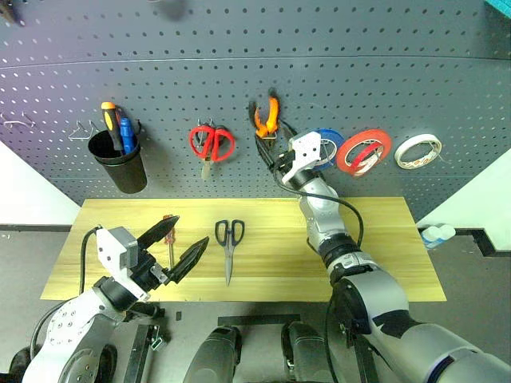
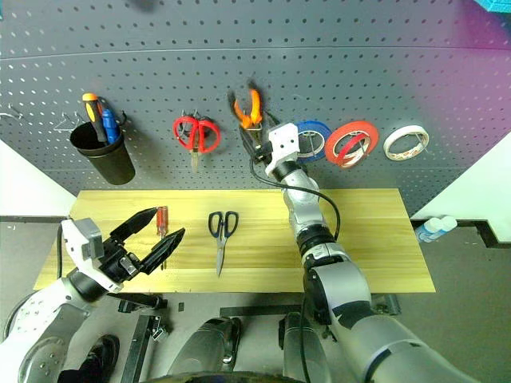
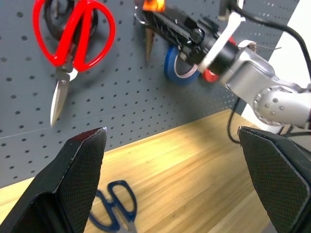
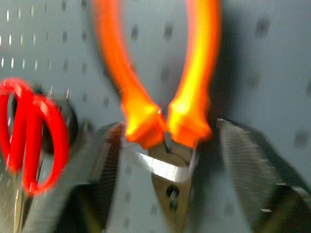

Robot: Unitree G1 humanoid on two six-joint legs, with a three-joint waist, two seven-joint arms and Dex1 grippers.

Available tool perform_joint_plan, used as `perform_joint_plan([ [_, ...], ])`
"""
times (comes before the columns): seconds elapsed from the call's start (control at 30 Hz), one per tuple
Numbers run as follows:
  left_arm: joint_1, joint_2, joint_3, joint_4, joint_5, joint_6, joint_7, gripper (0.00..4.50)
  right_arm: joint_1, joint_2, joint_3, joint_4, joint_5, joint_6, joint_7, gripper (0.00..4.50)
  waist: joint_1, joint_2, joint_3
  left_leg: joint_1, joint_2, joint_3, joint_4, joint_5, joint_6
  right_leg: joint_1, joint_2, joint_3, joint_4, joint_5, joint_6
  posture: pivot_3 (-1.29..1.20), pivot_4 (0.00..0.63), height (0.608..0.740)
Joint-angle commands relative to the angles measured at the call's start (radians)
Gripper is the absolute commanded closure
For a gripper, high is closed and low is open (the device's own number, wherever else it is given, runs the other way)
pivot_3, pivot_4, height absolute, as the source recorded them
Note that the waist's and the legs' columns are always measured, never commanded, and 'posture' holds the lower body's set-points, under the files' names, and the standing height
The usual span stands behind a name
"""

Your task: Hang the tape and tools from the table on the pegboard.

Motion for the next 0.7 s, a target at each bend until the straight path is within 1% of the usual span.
perform_joint_plan([
  [0.03,0.014,-0.008,0.014,0.005,0.011,-0.054,-0.033,0.0,-0.021,-0.008,-0.011,-0.03,0.022,0.005,0.001,0.05,-0.001,0.001,0.002,0.0,0.0,0.0,0.0,0.0,0.0,0.0,0.0,0.0,0.0,0.0,0.0,0.18,0.216,0.74],
  [0.17,0.018,-0.012,0.015,0.041,0.021,-0.085,-0.061,0.0,-0.021,-0.005,-0.029,-0.033,0.039,0.001,-0.013,0.05,-0.001,0.001,0.002,0.0,0.0,0.0,0.0,0.0,0.0,0.0,0.0,0.0,0.0,0.0,0.0,0.17,0.213,0.74],
  [0.27,0.023,-0.021,0.014,0.084,0.034,-0.122,-0.094,0.0,-0.02,0.008,-0.05,-0.05,0.082,-0.025,0.007,0.05,0.0,0.001,0.002,0.0,0.0,0.0,0.0,0.0,0.0,0.0,0.0,0.0,0.0,0.0,0.0,0.17,0.208,0.74],
  [0.33,0.028,-0.026,0.013,0.114,0.042,-0.15,-0.117,0.0,-0.013,0.021,-0.064,-0.072,0.122,-0.045,0.033,0.05,-0.001,0.001,0.002,0.0,0.0,0.0,0.0,0.0,0.0,0.0,0.0,0.0,0.0,0.0,0.0,0.17,0.204,0.74],
  [0.5,0.039,-0.035,0.021,0.185,0.05,-0.216,-0.172,0.0,0.012,0.036,-0.071,-0.112,0.163,-0.098,0.084,0.05,-0.001,0.001,0.002,0.0,0.0,0.0,0.0,0.0,0.0,0.0,0.0,0.0,0.0,0.0,0.001,0.17,0.195,0.74],
  [0.7,0.037,-0.041,0.022,0.253,0.056,-0.277,-0.217,0.0,0.036,0.052,-0.077,-0.181,0.24,-0.098,0.17,0.05,-0.001,0.001,0.002,0.0,0.0,0.0,-0.005,0.0,0.0,-0.002,0.0,0.0,-0.002,0.002,0.003,0.16,0.181,0.74],
])
